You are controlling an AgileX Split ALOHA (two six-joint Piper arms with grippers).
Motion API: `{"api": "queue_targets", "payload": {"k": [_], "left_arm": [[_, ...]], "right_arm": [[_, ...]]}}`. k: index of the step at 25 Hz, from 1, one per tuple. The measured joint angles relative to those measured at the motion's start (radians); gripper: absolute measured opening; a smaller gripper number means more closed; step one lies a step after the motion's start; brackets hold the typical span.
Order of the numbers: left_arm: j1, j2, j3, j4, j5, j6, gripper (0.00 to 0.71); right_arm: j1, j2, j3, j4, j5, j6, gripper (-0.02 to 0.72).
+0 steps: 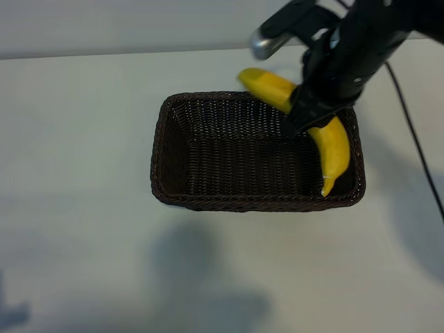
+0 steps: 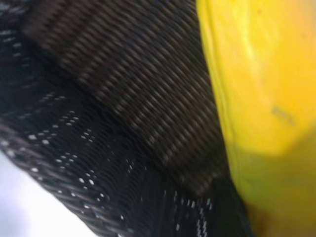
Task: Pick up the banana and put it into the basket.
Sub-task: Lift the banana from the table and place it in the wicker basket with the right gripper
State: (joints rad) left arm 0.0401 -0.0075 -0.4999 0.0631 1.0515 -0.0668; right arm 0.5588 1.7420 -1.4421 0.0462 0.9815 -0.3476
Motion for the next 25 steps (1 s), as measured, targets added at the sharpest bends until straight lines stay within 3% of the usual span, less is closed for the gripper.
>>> {"api": "queue_targets", "payload": {"k": [6,10,25], "left_arm": [[0.0,0.0,0.0,0.0,0.0,0.002,0.56],[0.0,0.0,0.0,0.0,0.0,0.002,0.56],[0.0,0.0,0.0,0.0,0.0,0.001,0.56]], "right_arm": [[0.065,0.0,0.0,-0.046,-0.05,-0.354,0.426],[0.076,0.0,0.0,-0.046,-0.056,-0.51,0.426],[0.076,0.21,0.0,-0.046,-0.209,-0.512,0.426]]}}
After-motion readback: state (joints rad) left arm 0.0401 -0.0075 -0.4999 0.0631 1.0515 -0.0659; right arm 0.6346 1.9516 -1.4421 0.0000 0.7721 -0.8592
